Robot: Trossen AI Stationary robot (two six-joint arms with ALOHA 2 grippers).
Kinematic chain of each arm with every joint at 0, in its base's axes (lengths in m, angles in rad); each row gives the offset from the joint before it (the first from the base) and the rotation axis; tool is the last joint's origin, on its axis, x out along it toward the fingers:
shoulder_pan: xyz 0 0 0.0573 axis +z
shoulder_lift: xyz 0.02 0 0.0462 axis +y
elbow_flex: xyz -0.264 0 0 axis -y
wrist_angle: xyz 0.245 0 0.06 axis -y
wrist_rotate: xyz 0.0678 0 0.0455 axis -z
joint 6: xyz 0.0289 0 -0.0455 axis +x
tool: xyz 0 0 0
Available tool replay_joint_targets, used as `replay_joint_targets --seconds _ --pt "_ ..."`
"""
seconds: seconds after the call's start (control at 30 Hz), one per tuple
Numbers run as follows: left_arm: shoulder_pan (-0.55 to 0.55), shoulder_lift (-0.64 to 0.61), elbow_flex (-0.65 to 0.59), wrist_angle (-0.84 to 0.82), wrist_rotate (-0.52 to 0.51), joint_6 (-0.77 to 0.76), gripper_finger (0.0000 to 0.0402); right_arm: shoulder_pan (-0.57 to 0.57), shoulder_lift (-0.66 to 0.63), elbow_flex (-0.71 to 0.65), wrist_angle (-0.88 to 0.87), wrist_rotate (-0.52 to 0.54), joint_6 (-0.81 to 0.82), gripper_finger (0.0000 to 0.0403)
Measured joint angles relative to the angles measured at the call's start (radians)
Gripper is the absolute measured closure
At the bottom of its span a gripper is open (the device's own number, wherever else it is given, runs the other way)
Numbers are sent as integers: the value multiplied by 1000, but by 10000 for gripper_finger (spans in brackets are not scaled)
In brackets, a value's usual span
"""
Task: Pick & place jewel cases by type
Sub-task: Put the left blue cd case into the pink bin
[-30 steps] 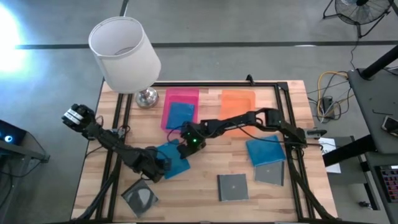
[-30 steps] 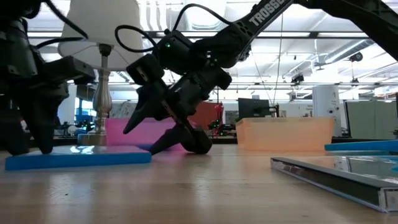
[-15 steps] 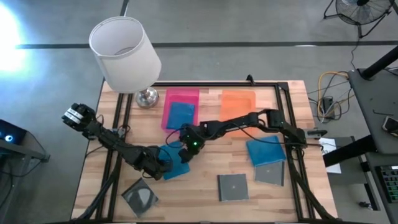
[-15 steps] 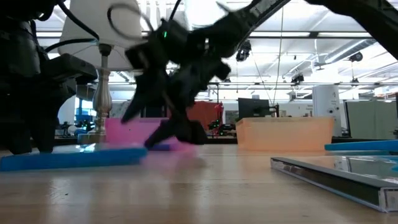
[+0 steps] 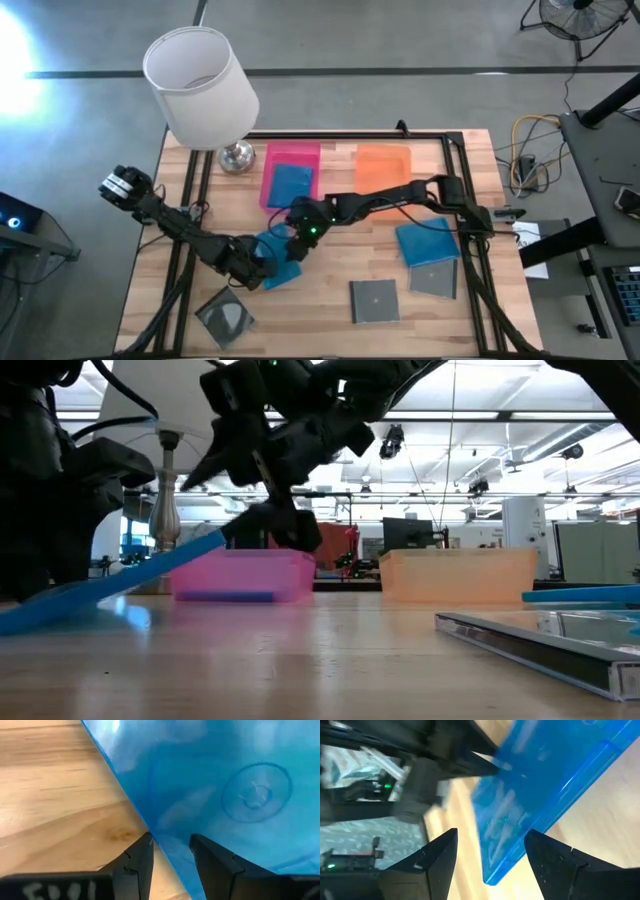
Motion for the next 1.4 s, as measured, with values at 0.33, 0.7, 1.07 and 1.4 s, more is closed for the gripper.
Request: replay_joint_targets --seconds 0.33,0.7,1.07,1.4 --pt "1 4 -2 47 -69 9 288 9 -8 30 110 -24 -24 179" --pt "1 3 -2 47 -62 7 288 -28 -73 59 -439 105 -166 179" --pt "1 2 18 44 -75 20 288 -70 -94 -137 -478 258 -100 179" --pt "20 22 85 87 -163 94 288 -69 -113 -361 -173 255 104 179"
